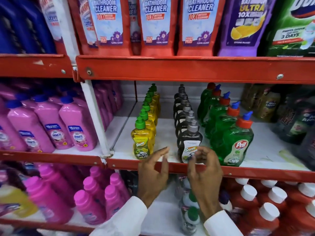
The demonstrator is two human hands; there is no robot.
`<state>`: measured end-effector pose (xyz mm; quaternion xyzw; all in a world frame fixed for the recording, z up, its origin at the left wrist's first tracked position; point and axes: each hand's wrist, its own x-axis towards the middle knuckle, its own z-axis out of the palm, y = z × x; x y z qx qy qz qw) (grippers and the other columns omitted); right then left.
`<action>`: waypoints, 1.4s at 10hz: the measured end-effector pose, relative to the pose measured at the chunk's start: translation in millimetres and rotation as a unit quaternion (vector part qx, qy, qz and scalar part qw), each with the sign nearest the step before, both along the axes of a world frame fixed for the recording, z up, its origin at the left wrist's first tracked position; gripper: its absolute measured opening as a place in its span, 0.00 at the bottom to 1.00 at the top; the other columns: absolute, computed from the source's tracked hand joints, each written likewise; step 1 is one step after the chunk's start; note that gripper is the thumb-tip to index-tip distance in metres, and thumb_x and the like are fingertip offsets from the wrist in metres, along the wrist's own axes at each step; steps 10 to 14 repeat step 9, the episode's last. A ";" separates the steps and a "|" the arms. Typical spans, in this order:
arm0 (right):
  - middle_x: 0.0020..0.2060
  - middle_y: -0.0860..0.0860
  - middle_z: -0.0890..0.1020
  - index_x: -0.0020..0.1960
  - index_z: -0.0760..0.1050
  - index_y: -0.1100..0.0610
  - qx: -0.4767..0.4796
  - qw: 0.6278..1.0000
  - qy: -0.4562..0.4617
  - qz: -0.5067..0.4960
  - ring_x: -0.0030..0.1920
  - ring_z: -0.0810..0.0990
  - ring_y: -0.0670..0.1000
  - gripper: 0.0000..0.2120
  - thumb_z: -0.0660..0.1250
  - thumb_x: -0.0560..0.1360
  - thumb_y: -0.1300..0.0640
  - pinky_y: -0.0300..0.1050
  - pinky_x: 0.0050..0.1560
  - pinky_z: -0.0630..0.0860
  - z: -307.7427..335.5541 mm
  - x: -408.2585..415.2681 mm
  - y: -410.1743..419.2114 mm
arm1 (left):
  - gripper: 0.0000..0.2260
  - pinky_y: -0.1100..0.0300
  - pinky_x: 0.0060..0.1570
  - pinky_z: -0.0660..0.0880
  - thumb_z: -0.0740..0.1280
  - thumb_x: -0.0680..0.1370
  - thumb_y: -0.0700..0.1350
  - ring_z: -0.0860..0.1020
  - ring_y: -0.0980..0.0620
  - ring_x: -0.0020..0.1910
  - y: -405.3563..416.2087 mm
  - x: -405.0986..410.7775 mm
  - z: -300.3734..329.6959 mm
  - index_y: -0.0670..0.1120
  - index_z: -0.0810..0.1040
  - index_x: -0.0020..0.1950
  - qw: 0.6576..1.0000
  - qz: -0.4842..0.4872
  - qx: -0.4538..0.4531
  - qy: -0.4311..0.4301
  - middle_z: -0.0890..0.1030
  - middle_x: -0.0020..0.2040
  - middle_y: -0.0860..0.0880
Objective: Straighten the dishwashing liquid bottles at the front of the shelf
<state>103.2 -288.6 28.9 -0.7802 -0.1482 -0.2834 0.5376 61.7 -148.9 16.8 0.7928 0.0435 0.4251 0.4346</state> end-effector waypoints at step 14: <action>0.53 0.47 0.86 0.61 0.79 0.54 -0.077 0.979 0.134 0.137 0.47 0.84 0.40 0.16 0.73 0.74 0.59 0.36 0.52 0.81 4.1 6.6 84.6 | 0.20 0.59 0.59 0.77 0.71 0.74 0.41 0.82 0.50 0.57 122.9 -12.9 3.8 0.44 0.76 0.67 0.990 0.011 0.066 0.121 0.84 0.60 0.45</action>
